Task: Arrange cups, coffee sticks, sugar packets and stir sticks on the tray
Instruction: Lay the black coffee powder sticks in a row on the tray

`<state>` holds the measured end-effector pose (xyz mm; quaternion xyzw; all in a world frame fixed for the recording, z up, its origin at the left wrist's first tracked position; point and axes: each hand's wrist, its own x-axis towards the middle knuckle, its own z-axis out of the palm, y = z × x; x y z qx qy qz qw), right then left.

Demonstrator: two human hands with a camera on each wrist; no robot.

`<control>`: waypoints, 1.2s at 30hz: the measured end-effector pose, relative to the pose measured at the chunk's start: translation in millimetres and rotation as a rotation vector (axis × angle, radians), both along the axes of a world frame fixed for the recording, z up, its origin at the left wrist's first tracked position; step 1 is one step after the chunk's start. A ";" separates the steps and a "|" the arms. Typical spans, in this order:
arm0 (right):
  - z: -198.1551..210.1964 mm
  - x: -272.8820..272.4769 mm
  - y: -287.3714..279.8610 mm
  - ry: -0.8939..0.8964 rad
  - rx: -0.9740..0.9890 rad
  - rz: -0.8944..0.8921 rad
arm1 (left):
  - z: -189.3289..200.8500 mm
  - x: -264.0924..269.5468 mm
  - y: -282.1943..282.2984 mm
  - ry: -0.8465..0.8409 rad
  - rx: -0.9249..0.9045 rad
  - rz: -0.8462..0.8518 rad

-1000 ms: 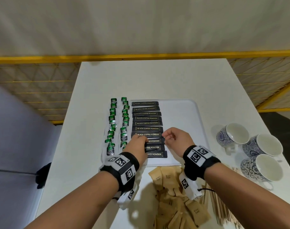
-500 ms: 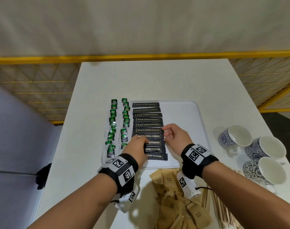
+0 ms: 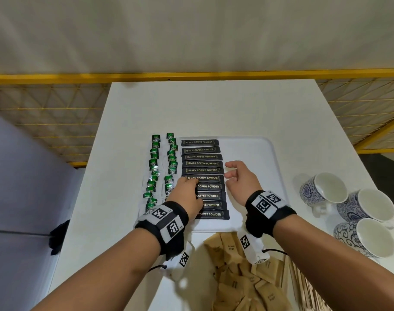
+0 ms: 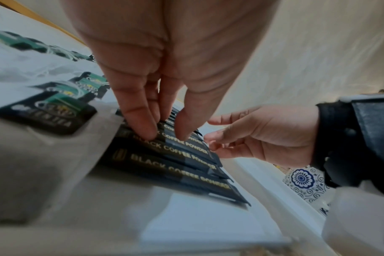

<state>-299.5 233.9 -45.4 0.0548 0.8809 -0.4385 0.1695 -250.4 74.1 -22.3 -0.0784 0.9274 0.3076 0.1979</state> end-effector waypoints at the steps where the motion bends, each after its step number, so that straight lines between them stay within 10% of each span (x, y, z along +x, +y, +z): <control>1: 0.0 -1.2 0.7 0.004 0.003 -0.009 | -0.5 -0.3 -0.2 -0.002 0.001 0.001; 36: 2.2 -56.7 -21.4 -0.005 -0.086 0.001 | -1.6 6.6 -18.6 0.050 0.137 0.123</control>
